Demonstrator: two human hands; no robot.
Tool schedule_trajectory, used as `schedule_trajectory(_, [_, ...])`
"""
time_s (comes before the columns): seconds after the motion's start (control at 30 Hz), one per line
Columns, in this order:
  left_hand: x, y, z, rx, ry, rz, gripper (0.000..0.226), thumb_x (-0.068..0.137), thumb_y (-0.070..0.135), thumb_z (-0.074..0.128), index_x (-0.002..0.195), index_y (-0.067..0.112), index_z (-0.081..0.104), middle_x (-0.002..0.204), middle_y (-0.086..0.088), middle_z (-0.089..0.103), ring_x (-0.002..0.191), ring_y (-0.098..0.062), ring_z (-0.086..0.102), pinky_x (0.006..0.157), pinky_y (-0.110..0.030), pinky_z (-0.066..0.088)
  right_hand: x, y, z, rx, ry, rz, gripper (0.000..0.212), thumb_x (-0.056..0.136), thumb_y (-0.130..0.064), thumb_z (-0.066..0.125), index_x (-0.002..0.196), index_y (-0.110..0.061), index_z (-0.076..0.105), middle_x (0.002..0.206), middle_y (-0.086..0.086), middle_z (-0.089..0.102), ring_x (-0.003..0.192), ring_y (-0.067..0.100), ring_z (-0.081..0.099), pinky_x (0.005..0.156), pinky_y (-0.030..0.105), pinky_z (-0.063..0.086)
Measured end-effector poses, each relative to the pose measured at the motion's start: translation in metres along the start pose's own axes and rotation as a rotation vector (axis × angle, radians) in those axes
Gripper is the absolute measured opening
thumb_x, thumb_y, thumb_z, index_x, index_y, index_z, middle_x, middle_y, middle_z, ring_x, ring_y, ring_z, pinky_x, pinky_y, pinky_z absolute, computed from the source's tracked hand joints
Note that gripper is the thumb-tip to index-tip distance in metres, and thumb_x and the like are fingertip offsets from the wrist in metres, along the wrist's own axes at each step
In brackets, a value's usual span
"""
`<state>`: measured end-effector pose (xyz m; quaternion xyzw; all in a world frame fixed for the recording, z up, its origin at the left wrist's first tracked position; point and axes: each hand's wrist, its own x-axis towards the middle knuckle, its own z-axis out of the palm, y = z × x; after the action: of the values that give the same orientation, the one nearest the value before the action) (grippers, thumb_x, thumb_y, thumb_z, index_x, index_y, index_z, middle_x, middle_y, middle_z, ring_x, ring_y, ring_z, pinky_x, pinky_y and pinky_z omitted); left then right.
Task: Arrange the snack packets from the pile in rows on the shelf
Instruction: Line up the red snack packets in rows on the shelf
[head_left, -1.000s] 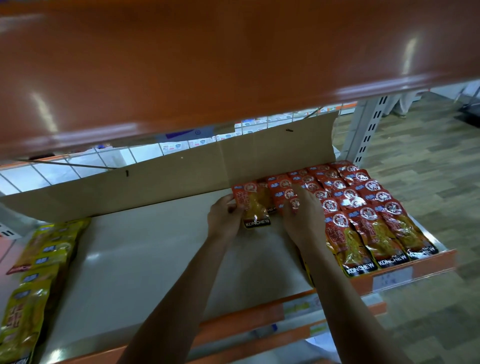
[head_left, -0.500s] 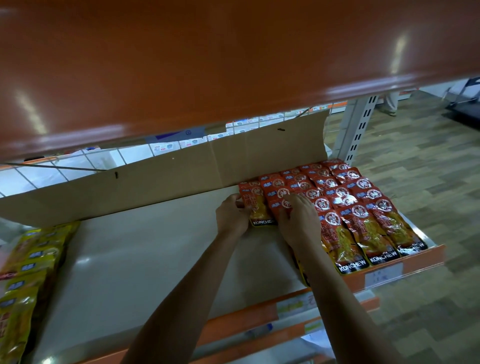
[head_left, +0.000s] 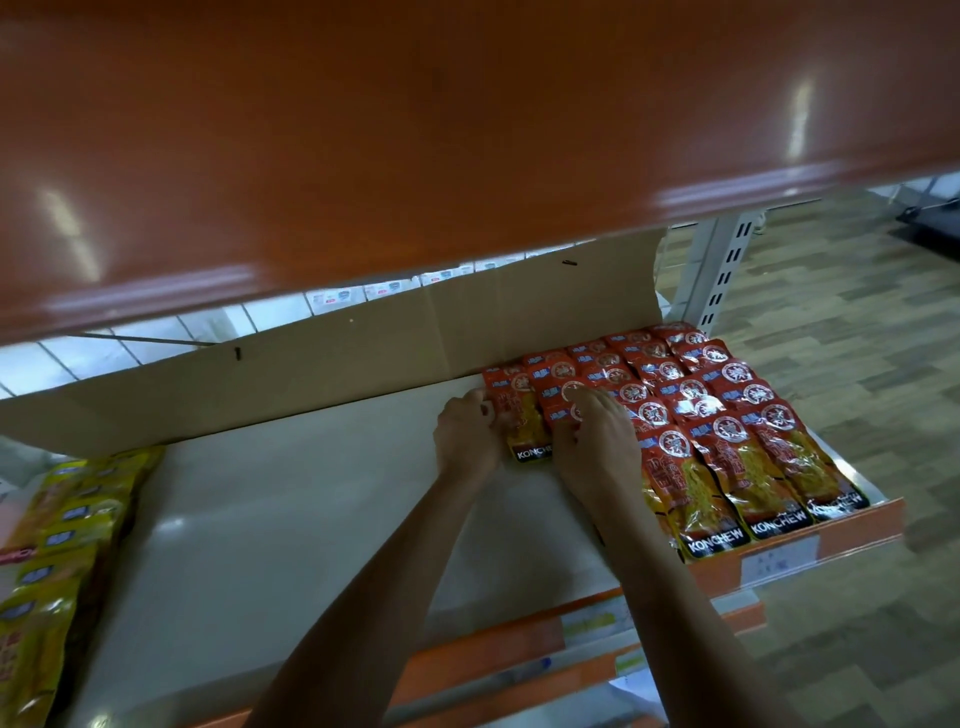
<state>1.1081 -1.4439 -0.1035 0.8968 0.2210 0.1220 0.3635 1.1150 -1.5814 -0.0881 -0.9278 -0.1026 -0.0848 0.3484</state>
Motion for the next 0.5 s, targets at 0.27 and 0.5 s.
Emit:
schedule_trajectory(0.27, [-0.02,-0.035,-0.041,0.094,0.11,0.077,0.035,0.092,0.03,0.058,0.126,0.02,0.06,0.122,-0.003,0.061,0.109,-0.017,0.059,0.089,-0.023,0.043,-0.028,-0.047,0.037,0.074,-0.073,-0.117,0.039,0.091,-0.011,0.055,0.129,-0.009,0.054,0.134,0.007,0.054,0.127,0.022,0.045,0.105,0.034,0.037])
schedule_trajectory(0.5, [-0.046,-0.095,-0.107,0.225,0.227,0.038,0.035,0.093,0.028,0.057,0.127,0.021,0.059,0.126,-0.003,0.058,0.115,-0.021,0.051,0.095,-0.032,0.046,-0.069,-0.114,0.086,0.03,-0.232,-0.252,0.044,0.094,-0.016,0.052,0.138,-0.012,0.048,0.143,0.005,0.047,0.139,0.021,0.031,0.116,0.032,0.026])
